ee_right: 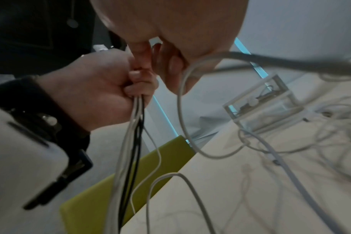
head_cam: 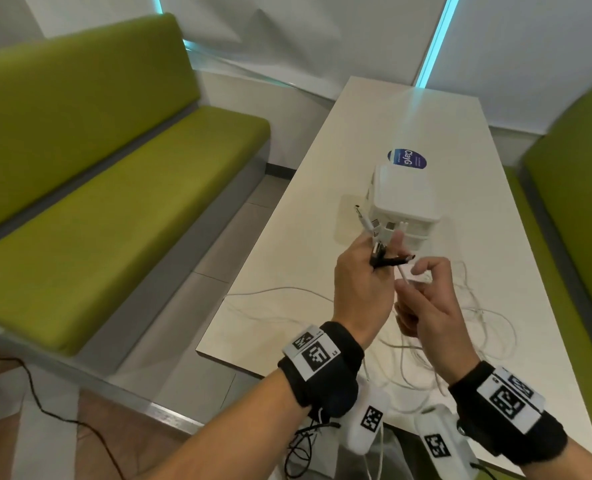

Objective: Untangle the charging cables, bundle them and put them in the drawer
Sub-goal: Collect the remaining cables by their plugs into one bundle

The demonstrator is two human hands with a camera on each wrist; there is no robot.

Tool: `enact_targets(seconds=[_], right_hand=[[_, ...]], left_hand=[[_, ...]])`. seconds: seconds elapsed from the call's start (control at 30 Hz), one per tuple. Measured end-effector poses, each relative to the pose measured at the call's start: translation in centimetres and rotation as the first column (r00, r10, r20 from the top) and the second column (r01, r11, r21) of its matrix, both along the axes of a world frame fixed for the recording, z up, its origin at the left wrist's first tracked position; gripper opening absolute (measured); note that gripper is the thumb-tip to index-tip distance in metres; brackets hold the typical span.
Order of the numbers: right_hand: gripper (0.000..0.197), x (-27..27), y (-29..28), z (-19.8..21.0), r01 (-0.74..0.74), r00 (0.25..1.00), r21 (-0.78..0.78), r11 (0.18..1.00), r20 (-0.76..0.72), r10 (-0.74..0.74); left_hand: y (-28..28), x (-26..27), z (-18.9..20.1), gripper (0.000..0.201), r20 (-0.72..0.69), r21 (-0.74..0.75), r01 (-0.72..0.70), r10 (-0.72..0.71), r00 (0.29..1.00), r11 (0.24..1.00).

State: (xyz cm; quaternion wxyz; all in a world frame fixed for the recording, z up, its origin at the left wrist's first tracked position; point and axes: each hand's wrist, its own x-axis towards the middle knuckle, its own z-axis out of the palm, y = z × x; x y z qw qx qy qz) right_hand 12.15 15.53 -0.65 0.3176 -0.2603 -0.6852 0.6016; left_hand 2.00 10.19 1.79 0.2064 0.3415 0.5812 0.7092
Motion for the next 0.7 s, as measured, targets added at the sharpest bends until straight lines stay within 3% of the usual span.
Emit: enact_targets(seconds=[0.07,0.13,0.2,0.3,0.33,0.4,0.43,0.5,0.53,0.57,0.6,0.7], right_hand=[[0.02,0.9,0.2,-0.6,-0.058,0.995,0.044,0.997,0.09,0.053],[0.041,1.7,0.5,-1.5,-0.146,0.967,0.211,0.967,0.237,0.094],[0.049,2.5,0.7,-2.5,-0.211,0.928,0.333,0.919,0.364,0.081],[0.054,3.0,1.2,-3.6,-0.237,0.907,0.327,0.915,0.412,0.088],[0.055,2.9,1.2,-3.5,-0.252,0.898,0.328,0.91,0.43,0.094],[0.049,2.5,0.8,-3.2,-0.275,0.881,0.347,0.896,0.464,0.091],[0.043,2.3,0.7,-3.3,-0.264,0.886,0.355,0.897,0.456,0.08],[0.039,2.3,0.3,-3.1,-0.235,0.894,0.377,0.896,0.446,0.047],[0.048,2.6,0.3,-3.1,-0.229,0.895,0.386,0.894,0.443,0.038],[0.065,3.0,0.2,-3.0,-0.237,0.888,0.406,0.882,0.459,0.027],[0.067,3.3,0.1,-2.6,-0.236,0.885,0.422,0.875,0.466,0.013],[0.015,4.2,0.8,-1.1,-0.129,0.877,0.375,0.918,0.476,-0.071]], left_hand=[[0.0,-0.3,0.3,0.039,0.016,0.038,-0.038,0.038,0.999,0.999],[-0.2,-0.8,1.3,0.039,0.08,0.067,-0.038,0.033,0.996,0.997],[-0.4,-1.5,2.2,0.046,0.195,0.094,-0.021,0.002,0.981,0.995],[-0.7,-1.8,2.9,0.035,0.248,0.115,-0.015,-0.014,0.969,0.993],[-0.7,-1.5,3.0,0.028,0.167,0.105,-0.011,-0.007,0.986,0.994],[-0.9,-0.4,2.8,0.019,-0.133,0.074,0.034,-0.024,0.991,0.997],[-1.0,0.3,2.6,0.018,-0.307,0.035,0.077,-0.062,0.95,0.996],[-1.3,1.5,2.3,0.029,-0.626,-0.083,0.103,-0.132,0.769,0.991],[-1.4,1.9,2.3,0.034,-0.705,-0.135,0.092,-0.161,0.691,0.987],[-1.5,2.1,2.3,0.035,-0.727,-0.178,0.088,-0.191,0.659,0.98],[-1.6,2.2,2.0,0.034,-0.73,-0.21,0.089,-0.217,0.648,0.974],[-1.7,2.1,1.0,0.034,-0.719,-0.275,0.099,-0.273,0.639,0.956]])
